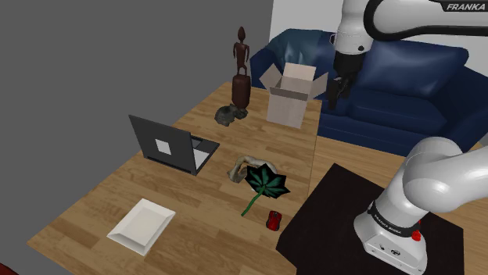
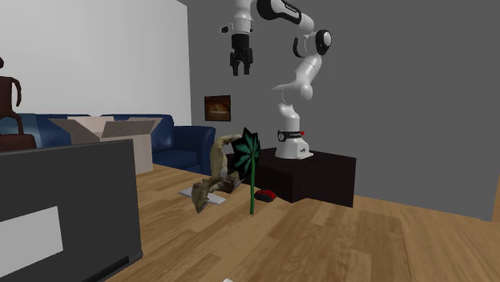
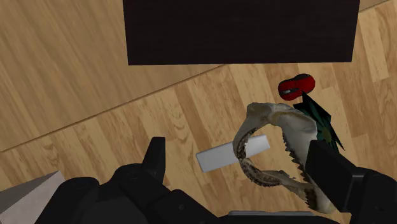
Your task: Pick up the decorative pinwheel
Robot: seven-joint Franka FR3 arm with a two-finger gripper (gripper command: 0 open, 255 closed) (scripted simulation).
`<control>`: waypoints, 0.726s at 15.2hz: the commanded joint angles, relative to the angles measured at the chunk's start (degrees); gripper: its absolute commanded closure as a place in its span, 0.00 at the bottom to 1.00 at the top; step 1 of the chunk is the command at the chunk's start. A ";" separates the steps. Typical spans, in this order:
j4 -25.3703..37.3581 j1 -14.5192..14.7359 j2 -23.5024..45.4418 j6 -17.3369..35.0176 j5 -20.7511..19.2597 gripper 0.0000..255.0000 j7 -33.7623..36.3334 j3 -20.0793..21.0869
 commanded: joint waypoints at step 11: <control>-10.40 6.58 7.59 18.16 7.17 0.00 -3.85 0.38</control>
